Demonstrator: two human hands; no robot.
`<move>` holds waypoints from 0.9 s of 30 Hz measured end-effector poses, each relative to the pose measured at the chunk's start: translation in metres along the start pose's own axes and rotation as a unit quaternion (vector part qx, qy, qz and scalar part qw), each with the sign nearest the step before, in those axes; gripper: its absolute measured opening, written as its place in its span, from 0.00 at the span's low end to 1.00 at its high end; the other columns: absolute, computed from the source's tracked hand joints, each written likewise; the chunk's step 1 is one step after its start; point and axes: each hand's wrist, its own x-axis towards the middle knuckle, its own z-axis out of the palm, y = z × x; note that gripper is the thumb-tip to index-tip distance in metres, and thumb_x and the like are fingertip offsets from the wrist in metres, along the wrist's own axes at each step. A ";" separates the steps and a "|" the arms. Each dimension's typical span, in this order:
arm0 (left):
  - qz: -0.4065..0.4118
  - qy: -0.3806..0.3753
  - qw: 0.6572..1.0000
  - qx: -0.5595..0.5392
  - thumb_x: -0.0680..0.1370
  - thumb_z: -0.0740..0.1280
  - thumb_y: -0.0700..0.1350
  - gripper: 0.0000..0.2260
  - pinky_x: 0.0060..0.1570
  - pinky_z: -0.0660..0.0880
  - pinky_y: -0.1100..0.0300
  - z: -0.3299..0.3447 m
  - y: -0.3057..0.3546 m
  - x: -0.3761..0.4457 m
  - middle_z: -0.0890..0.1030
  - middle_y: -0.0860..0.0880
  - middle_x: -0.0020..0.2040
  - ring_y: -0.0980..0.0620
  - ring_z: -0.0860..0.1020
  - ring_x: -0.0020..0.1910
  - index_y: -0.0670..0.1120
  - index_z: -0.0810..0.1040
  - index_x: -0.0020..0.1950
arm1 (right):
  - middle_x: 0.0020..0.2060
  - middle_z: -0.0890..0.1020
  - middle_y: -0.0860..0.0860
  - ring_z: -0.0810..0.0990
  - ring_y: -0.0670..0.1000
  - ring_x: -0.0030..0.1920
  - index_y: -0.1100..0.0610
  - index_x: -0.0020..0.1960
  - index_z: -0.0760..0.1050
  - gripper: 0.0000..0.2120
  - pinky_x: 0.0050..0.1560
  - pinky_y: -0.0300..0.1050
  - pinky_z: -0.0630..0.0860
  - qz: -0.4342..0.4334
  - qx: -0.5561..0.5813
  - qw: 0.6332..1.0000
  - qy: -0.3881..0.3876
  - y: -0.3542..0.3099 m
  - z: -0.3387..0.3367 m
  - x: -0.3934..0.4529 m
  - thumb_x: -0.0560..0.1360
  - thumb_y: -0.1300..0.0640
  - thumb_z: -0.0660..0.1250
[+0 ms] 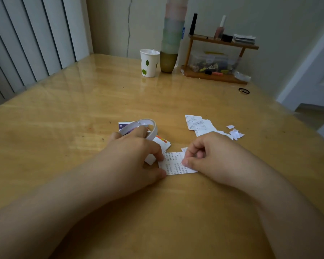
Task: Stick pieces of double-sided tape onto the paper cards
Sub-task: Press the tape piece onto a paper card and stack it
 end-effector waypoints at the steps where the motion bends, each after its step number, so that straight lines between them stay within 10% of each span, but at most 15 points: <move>1: 0.002 0.001 1.000 0.001 0.73 0.65 0.61 0.13 0.43 0.52 0.63 0.000 0.001 0.000 0.58 0.58 0.50 0.55 0.56 0.49 0.63 0.74 0.57 | 0.27 0.72 0.44 0.69 0.40 0.27 0.50 0.38 0.77 0.07 0.30 0.35 0.67 -0.005 0.005 1.000 0.004 -0.001 0.002 0.000 0.73 0.50 0.71; 13: 0.040 0.014 0.999 -0.004 0.72 0.65 0.61 0.10 0.56 0.56 0.64 0.004 -0.006 0.004 0.60 0.59 0.51 0.53 0.65 0.60 0.63 0.73 0.52 | 0.28 0.74 0.44 0.70 0.41 0.28 0.50 0.37 0.75 0.08 0.31 0.36 0.67 -0.006 0.012 1.000 -0.016 -0.001 0.002 0.001 0.74 0.51 0.70; 27: 0.070 0.038 0.997 0.012 0.72 0.63 0.62 0.12 0.55 0.56 0.64 0.006 -0.009 0.005 0.65 0.59 0.50 0.60 0.65 0.49 0.62 0.73 0.54 | 0.27 0.71 0.44 0.68 0.42 0.27 0.49 0.36 0.74 0.09 0.28 0.33 0.64 -0.051 0.038 0.998 0.018 -0.006 0.016 0.008 0.74 0.52 0.70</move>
